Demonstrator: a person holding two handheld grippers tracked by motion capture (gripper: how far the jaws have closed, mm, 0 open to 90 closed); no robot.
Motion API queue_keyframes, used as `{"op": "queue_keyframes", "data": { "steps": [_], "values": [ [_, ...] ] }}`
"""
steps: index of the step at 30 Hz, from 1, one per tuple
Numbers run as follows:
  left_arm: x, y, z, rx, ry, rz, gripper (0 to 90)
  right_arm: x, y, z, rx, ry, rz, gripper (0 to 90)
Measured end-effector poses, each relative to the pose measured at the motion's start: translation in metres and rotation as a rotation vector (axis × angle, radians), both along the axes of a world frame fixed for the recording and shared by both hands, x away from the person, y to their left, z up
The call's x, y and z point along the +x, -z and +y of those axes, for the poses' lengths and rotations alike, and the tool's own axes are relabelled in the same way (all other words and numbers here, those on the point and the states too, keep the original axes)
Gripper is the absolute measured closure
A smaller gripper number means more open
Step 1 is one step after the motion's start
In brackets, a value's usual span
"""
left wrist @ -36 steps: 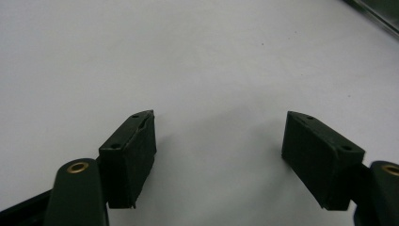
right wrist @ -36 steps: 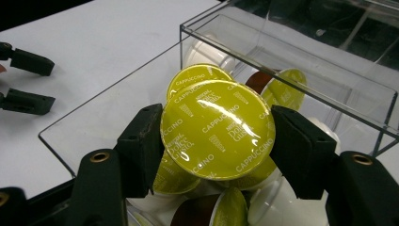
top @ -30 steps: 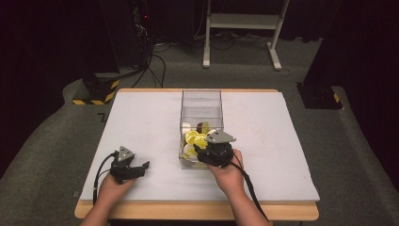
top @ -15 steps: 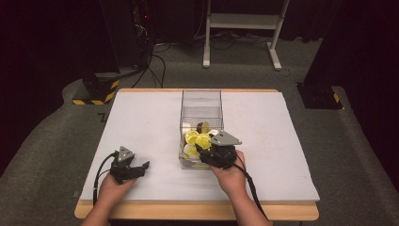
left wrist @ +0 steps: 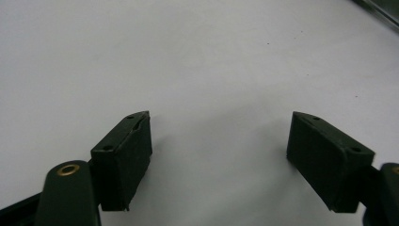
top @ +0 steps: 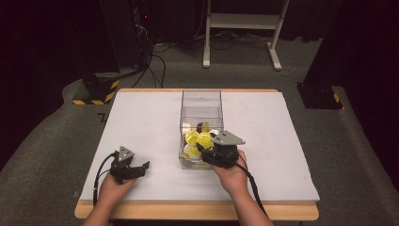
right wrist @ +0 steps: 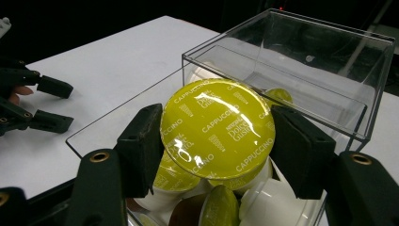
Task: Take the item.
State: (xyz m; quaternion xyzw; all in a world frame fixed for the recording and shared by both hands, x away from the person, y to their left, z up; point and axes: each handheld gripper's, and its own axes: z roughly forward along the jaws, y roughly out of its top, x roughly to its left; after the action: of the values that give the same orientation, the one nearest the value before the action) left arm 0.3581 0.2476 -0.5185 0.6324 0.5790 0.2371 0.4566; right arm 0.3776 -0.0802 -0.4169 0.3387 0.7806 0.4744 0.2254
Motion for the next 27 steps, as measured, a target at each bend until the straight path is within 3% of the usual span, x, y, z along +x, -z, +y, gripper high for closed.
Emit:
{"op": "queue_keyframes", "data": {
  "steps": [9,15,27],
  "values": [
    [0.003,0.001,-0.001,-0.007,-0.036,0.013,14.9,-0.001,-0.003,-0.007,0.014,0.012,-0.007,38.1],
    [0.003,0.001,0.000,-0.008,-0.039,0.013,14.5,-0.004,-0.010,-0.012,0.028,0.019,-0.030,38.1],
    [0.003,0.001,0.001,0.001,-0.037,0.015,14.2,-0.003,-0.013,-0.018,0.034,0.030,-0.032,38.1]
  ]
}}
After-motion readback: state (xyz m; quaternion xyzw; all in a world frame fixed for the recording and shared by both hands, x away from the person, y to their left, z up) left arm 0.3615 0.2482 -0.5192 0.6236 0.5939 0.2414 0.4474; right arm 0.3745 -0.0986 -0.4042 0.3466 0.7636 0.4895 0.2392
